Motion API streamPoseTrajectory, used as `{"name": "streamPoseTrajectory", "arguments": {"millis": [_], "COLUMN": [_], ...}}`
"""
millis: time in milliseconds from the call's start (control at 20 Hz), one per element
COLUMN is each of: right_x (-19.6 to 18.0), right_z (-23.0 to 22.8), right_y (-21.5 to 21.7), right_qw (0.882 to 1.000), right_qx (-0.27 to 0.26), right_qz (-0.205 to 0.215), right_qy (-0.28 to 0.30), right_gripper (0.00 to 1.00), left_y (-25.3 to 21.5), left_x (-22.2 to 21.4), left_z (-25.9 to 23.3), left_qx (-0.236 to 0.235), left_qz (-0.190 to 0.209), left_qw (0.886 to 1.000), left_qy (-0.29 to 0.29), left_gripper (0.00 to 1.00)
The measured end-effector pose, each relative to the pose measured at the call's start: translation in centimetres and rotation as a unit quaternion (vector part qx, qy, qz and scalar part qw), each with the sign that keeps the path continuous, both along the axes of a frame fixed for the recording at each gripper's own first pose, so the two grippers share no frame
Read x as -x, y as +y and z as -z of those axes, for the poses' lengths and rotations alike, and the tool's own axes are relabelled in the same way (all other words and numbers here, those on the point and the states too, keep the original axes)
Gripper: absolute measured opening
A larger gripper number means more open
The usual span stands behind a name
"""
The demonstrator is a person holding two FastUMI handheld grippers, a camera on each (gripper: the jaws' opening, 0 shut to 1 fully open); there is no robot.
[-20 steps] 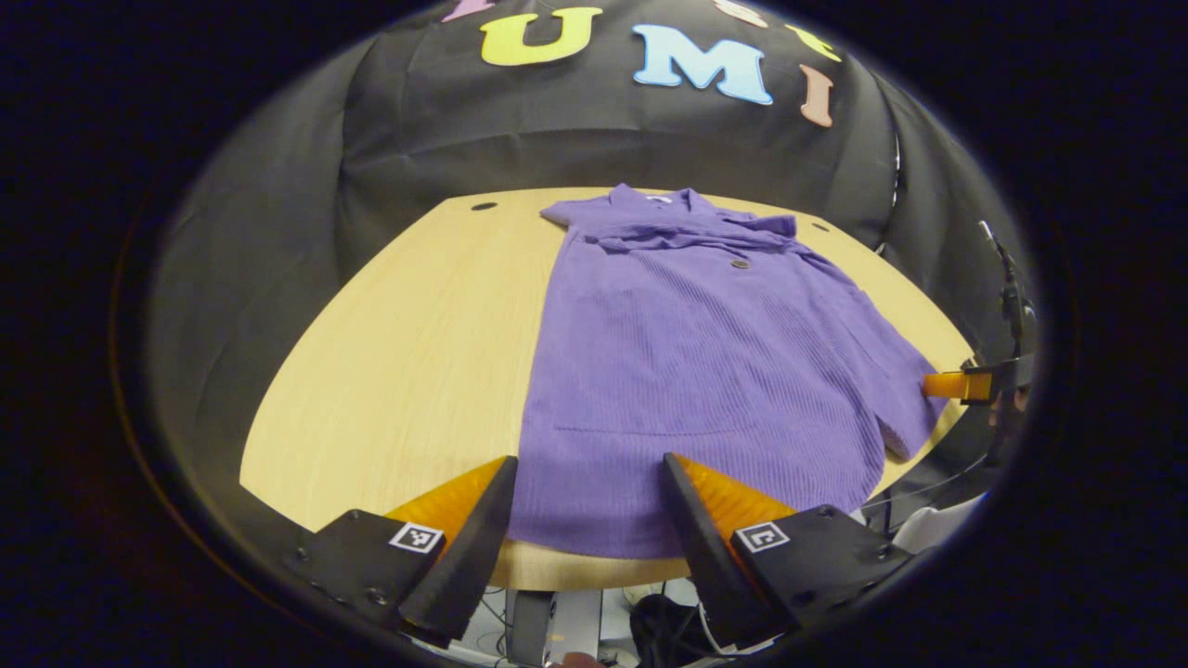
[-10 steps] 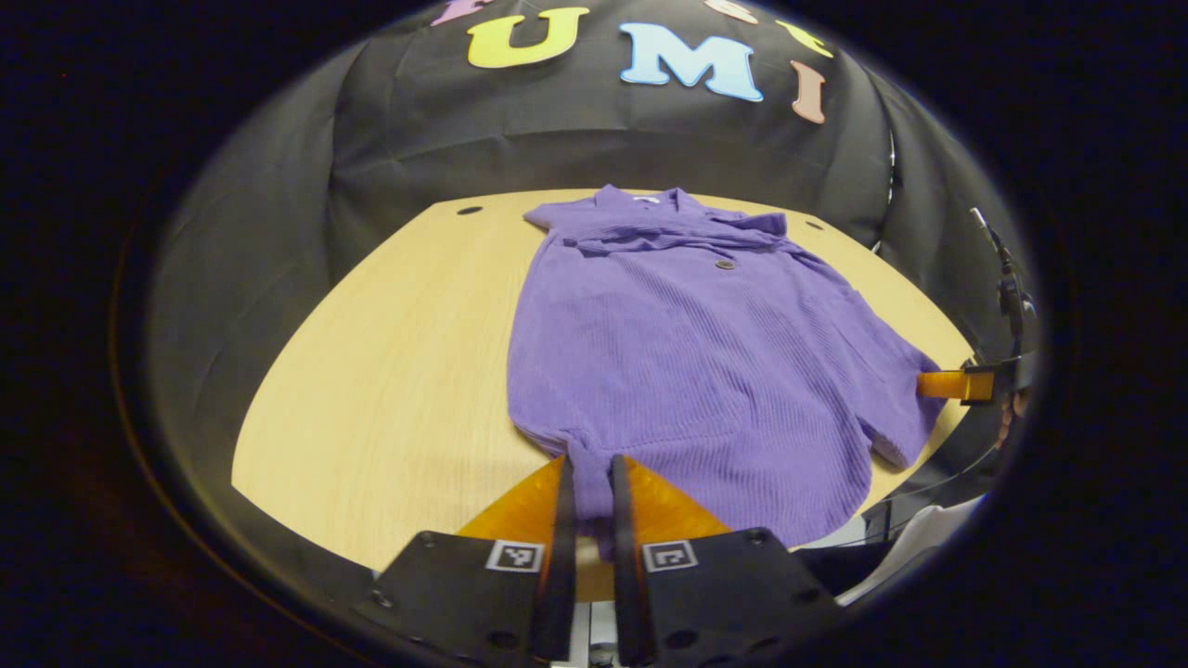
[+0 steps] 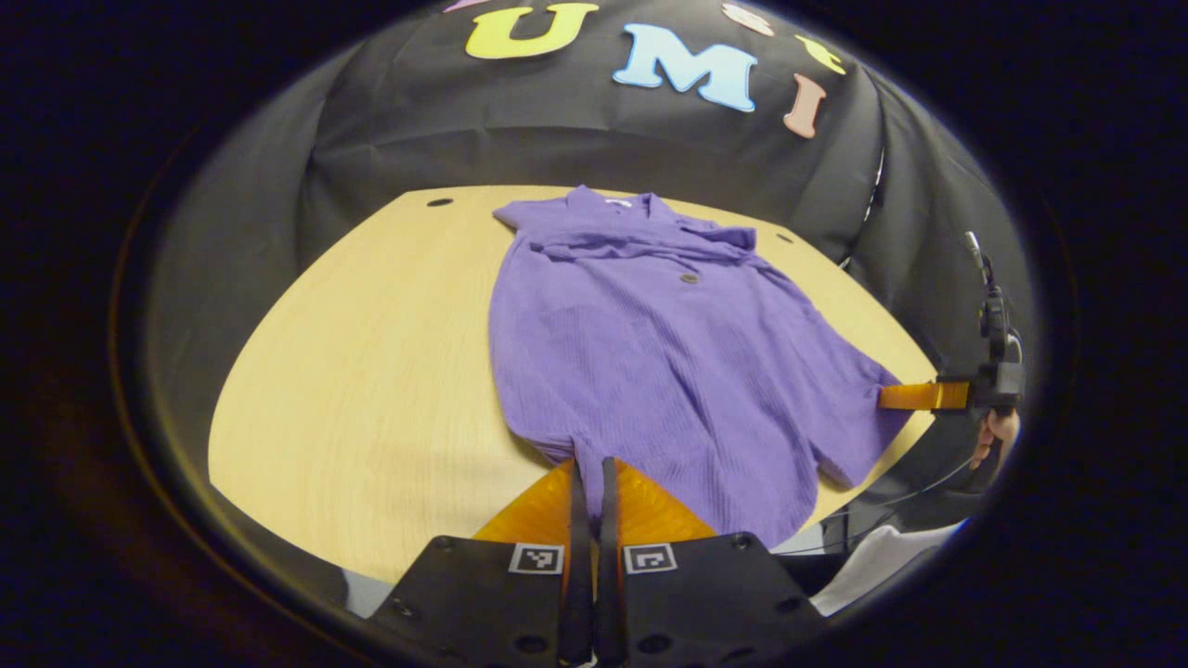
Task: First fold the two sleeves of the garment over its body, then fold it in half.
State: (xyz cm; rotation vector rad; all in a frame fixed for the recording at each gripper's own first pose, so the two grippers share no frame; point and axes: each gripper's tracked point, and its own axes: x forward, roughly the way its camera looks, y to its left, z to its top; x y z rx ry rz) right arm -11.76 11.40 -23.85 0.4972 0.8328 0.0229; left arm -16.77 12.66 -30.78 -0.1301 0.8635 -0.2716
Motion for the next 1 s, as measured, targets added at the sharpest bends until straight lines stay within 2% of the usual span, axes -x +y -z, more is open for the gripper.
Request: {"name": "streamPoseTrajectory", "arguments": {"millis": [150, 450, 650, 1000], "right_x": [-1.6, -7.2, -12.0, -22.3], "right_z": [-3.3, -9.4, -12.9, -15.4], "right_y": [-0.9, -1.8, -1.8, -2.6], "right_qw": [0.999, 0.994, 0.988, 0.982], "right_qx": [-0.028, -0.077, -0.101, -0.095], "right_qz": [0.010, 0.002, -0.017, -0.049], "right_qy": [-0.030, -0.081, -0.116, -0.154], "right_gripper": [0.05, 0.05, 0.05, 0.05], "left_y": [-1.3, -3.3, -4.0, -3.4], "left_x": [-1.8, -7.3, -12.4, -23.6], "left_z": [-3.5, -8.9, -11.2, -13.4], "left_qx": [0.046, 0.082, 0.077, 0.073], "left_qz": [-0.010, -0.033, -0.045, -0.086], "left_qw": [0.999, 0.994, 0.993, 0.987], "left_qy": [-0.018, -0.056, -0.080, -0.114], "left_gripper": [0.09, 0.09, 0.09, 0.09]}}
